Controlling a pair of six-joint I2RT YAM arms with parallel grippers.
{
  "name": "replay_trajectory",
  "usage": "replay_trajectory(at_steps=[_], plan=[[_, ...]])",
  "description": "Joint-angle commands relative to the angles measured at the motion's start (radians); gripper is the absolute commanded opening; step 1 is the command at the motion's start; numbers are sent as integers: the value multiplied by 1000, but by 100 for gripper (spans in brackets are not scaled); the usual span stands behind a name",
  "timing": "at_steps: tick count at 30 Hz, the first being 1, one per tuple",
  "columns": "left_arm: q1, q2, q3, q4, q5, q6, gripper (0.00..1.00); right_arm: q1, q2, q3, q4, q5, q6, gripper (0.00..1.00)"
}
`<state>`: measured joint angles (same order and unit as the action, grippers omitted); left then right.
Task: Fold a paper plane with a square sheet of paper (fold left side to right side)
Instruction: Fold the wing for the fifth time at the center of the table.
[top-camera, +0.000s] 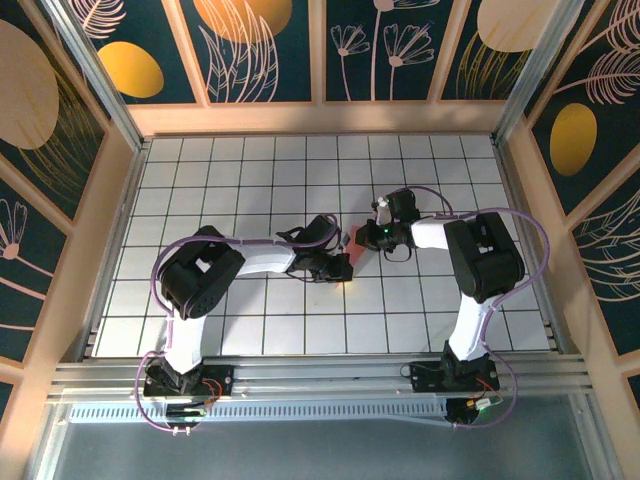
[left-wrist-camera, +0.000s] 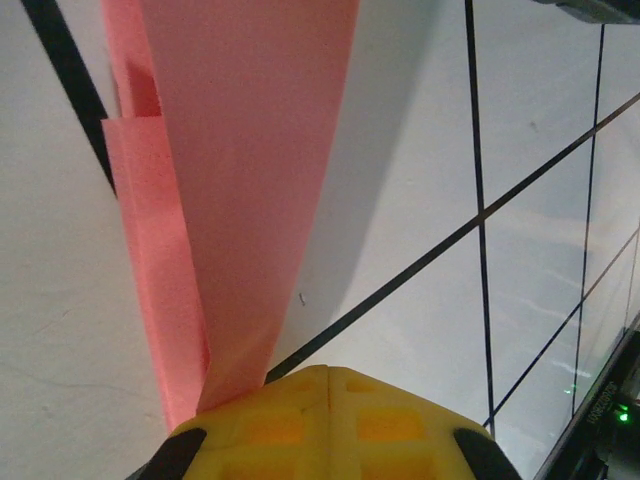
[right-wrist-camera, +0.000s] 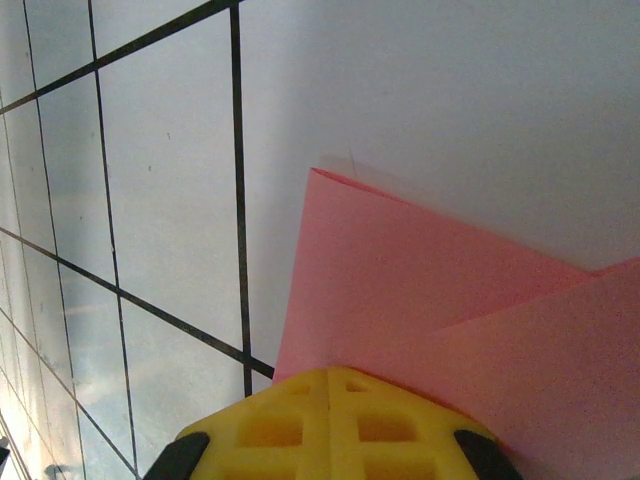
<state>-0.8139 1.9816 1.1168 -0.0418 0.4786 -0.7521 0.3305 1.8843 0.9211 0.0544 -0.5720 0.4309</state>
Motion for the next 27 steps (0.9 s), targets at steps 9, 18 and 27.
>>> replay_trajectory(at_steps=[9, 18, 27], plan=[[3, 2, -6, -47, -37, 25, 1, 12, 104, -31, -154, 164, -53, 0], [2, -7, -31, -40, -42, 18, 1, 11, 110, -29, -156, 166, -63, 0], [3, -16, -72, 16, 6, -14, 1, 9, 113, -24, -162, 169, -66, 0]])
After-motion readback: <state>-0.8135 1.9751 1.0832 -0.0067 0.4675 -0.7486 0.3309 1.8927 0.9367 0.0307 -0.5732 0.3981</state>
